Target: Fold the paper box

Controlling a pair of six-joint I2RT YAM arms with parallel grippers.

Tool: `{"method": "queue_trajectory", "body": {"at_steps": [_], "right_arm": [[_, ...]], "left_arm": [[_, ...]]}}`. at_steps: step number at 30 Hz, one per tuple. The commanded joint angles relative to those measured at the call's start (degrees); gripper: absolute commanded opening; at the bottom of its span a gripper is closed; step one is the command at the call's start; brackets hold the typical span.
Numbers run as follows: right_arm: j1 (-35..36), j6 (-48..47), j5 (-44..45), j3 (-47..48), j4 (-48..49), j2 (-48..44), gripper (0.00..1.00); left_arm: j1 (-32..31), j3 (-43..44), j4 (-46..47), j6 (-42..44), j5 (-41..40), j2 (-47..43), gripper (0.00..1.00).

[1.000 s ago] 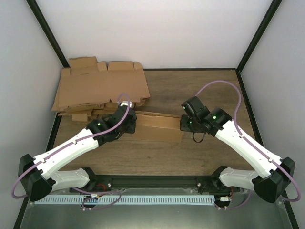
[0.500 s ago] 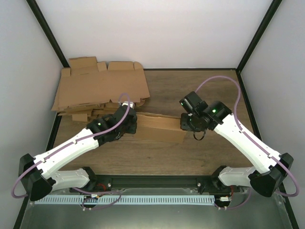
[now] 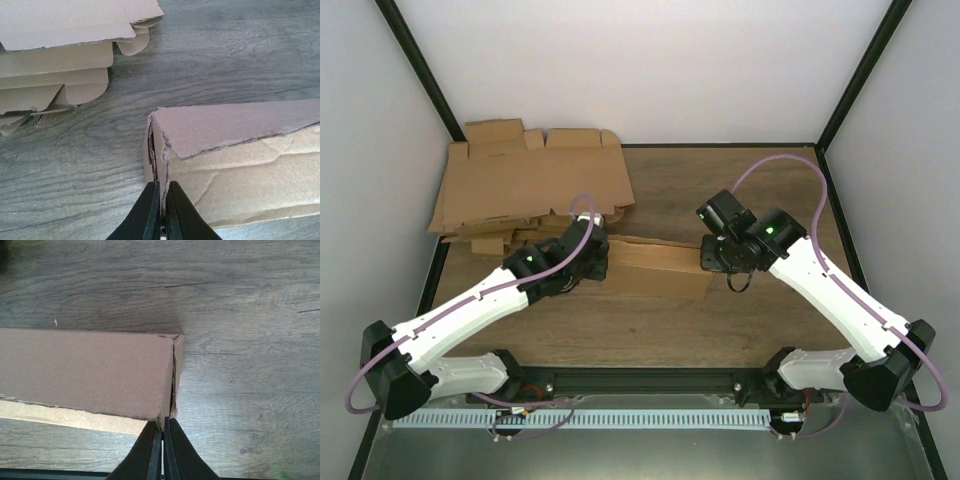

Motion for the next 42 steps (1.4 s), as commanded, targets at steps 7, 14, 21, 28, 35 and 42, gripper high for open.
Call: {"method": "queue_trajectory", "body": {"at_steps": [7,14,21,28,35,42], "right_arm": [[0.62,0.95,-4.58,-9.07,-0.38,-3.49,0.01],[0.57,1.62,-8.03,-17.00,4.04,-6.14,0.01],[0.56,0.92,-4.63,-13.72,4.18,-6.25,0.01],[0.56,0.05,-3.37,-10.79,4.21,-4.53,0.01],[0.56,0.09,-3.54,-10.79,4.50,-4.75,0.01],[0.58,-0.01,-3.45,-10.43,4.23,-4.67,0.01]], "left_arm": [[-0.39,0.76,-0.52,-0.08,1.69,0.73,0.06],[-0.44,0.74,-0.03,-0.25,2.40,1.03,0.06],[-0.39,2.97,-1.52,-0.42,4.66,-0.46,0.26],[0.03,7.83,-5.23,-0.49,6.35,-3.46,0.36],[0.91,8.46,-5.95,0.57,4.85,-1.53,0.36],[1.30,8.76,-7.77,0.93,4.95,-0.80,0.36]]}}
